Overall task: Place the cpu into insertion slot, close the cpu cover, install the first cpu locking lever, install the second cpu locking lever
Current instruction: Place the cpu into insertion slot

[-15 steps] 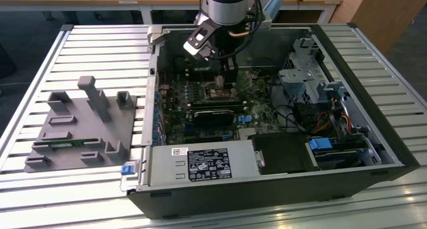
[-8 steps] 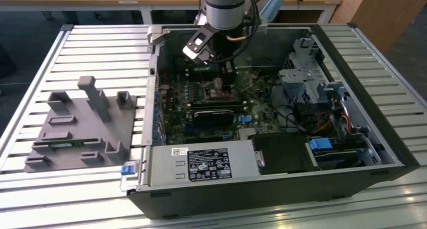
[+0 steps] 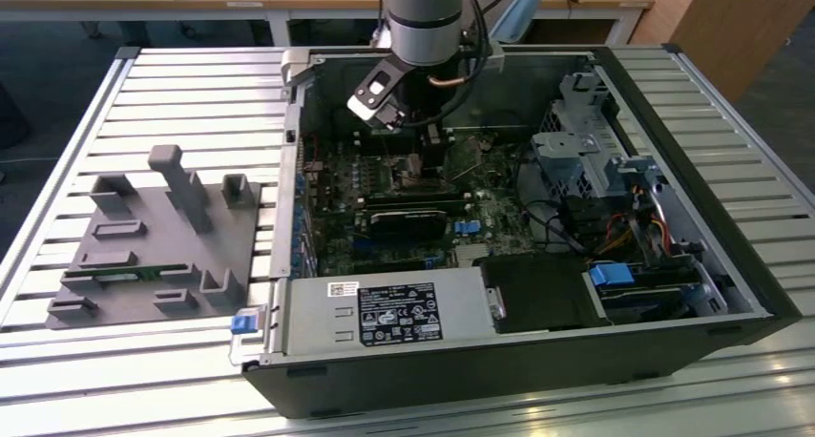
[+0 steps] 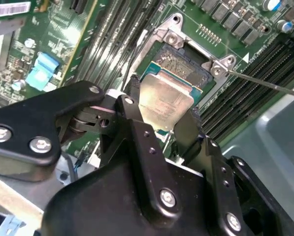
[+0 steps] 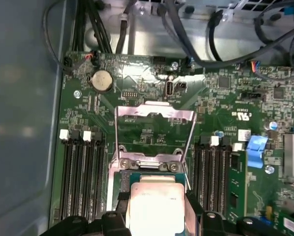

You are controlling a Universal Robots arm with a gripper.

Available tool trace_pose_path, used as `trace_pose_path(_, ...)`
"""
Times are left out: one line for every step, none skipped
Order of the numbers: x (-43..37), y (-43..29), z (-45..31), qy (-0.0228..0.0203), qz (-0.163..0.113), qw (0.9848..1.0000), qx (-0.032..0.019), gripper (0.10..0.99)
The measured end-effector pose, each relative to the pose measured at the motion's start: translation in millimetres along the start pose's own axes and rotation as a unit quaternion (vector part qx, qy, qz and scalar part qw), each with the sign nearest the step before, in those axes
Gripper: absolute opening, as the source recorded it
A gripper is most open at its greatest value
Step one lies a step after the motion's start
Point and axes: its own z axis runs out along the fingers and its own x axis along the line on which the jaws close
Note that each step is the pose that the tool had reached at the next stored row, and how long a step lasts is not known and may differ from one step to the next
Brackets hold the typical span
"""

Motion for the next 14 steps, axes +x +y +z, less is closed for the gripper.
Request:
trace_pose_path(0.6, -0.6, 1.1, -0.0001, 0.000, 1.0000, 0.0000, 0.525)
trace_pose_path(0.9, -1.3, 1.9, -0.0001, 0.000, 1.0000, 0.0000, 0.525)
trace_pose_path(0.9, -2.4, 2.7, -0.0001, 0.000, 1.0000, 0.0000, 0.525)
trace_pose_path(1.0, -3.0, 3.4, -0.0001, 0.001, 1.0000, 0.0000, 0.525)
trace_pose_path(1.1, -3.5, 4.2, -0.0002, 0.001, 1.0000, 0.0000, 0.525)
trace_pose_path(1.2, -4.0, 4.6, -0.0002, 0.001, 1.0000, 0.0000, 0.525)
trace_pose_path(1.3, -4.7, 5.0, -0.0002, 0.001, 1.0000, 0.0000, 0.525)
trace_pose_path(1.5, -4.9, 5.6, -0.0002, 0.001, 1.0000, 0.0000, 0.525)
trace_pose_path(1.9, -5.0, 6.4, -0.0002, 0.001, 1.0000, 0.0000, 0.525)
trace_pose_path(2.5, -5.1, 7.3, -0.0003, 0.001, 1.0000, 0.0001, 0.525)
trace_pose_path(3.2, -5.2, 8.2, -0.0003, 0.001, 1.0000, 0.0001, 0.525)
trace_pose_path(3.7, -5.3, 8.9, -0.0003, 0.001, 1.0000, 0.0001, 0.525)
trace_pose_path(4.2, -5.3, 9.5, -0.0003, 0.001, 1.0000, 0.0001, 0.525)
trace_pose_path(4.6, -5.3, 9.9, -0.0003, 0.001, 1.0000, 0.0001, 0.525)
